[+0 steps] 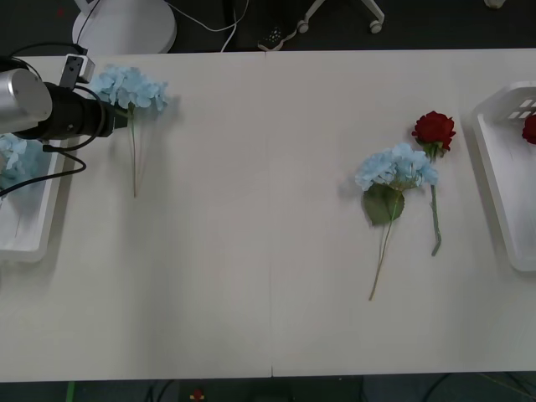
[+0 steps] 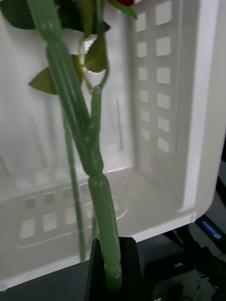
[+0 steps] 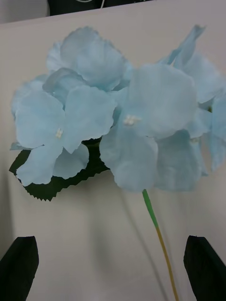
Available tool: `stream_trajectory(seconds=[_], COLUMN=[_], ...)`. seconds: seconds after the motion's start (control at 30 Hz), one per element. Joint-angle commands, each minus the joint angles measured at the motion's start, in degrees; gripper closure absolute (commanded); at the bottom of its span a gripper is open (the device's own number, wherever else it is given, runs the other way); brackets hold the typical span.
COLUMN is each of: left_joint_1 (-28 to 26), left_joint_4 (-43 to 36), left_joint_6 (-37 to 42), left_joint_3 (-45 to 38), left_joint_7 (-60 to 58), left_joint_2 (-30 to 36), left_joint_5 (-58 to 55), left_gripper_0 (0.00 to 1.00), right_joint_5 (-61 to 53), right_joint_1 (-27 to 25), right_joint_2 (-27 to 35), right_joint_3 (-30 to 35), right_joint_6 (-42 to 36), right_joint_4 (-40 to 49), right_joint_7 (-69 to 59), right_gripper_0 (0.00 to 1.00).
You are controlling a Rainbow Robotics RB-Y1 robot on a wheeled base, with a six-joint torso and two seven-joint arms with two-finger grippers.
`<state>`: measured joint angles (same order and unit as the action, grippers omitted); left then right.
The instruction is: Put the red flowers into the right box and the blue flowers into the left box
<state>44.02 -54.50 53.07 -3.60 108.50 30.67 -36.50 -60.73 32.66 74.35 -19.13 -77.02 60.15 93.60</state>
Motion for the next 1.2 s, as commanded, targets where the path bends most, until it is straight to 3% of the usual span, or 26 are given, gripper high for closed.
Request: stream_trajectory(seconds=[0.03,0.3,0.43,0.5,0.53,0.57,0.63,0.67,0.7,0.73,0.93,1.2], left_joint_1=[5.81,8.27,8.45,8.45,8.45,8.45,8.36,8.45,8.45,8.45,8.36,8.36], left_joint_4=[5.63,12.49,15.04,16.0,16.53,16.53,16.88,16.88,16.88,16.88,16.53,9.15], left_joint_6=[-3.06,-7.1,-10.09,-10.97,-11.32,-11.41,-11.41,-11.32,-11.32,-11.41,-11.85,-7.45], left_joint_3=[0.88,2.02,3.87,4.66,5.27,5.54,6.24,6.5,6.77,6.94,6.5,1.23], left_joint_7=[-5.14,-6.55,-7.08,-7.25,-7.43,-7.6,-7.96,-8.04,-8.31,-8.48,-9.19,-10.07], left_joint_2=[-3.51,-6.68,-7.73,-7.91,-8.0,-8.0,-8.08,-8.08,-8.08,-8.08,-8.08,-7.64], left_joint_5=[4.95,8.2,8.99,9.17,9.35,9.43,9.52,9.52,9.52,9.52,8.12,2.05], left_gripper_0=[0.12,0.12,0.19,0.22,0.3,0.36,0.69,0.79,0.97,1.0,1.0,1.0], right_joint_5=[4.83,12.21,11.24,10.45,9.48,8.96,6.85,6.32,5.79,5.44,4.21,-4.67], right_joint_1=[-1.45,-1.54,-1.54,-1.54,-1.45,-1.54,-1.54,-1.45,-1.45,-1.54,-1.54,-1.54], right_joint_2=[-4.21,-10.28,-10.19,-9.84,-9.31,-9.13,-8.08,-7.81,-7.29,-7.02,-6.23,-7.73], right_joint_3=[1.11,0.94,1.02,1.2,1.64,1.81,3.57,4.28,5.95,7.53,19.39,21.68], right_joint_6=[2.49,7.77,7.68,7.68,7.59,7.5,7.24,7.06,6.89,6.8,4.43,2.05], right_joint_4=[-3.55,-9.44,-9.44,-9.35,-9.0,-8.83,-8.39,-8.39,-8.12,-8.03,-6.72,1.99], right_joint_7=[1.68,2.12,2.29,2.38,2.64,2.82,3.52,3.79,4.49,5.46,13.89,13.54], right_gripper_0=[1.0,0.97,0.37,0.24,0.13,0.1,0.02,0.0,0.0,0.0,0.0,0.0])
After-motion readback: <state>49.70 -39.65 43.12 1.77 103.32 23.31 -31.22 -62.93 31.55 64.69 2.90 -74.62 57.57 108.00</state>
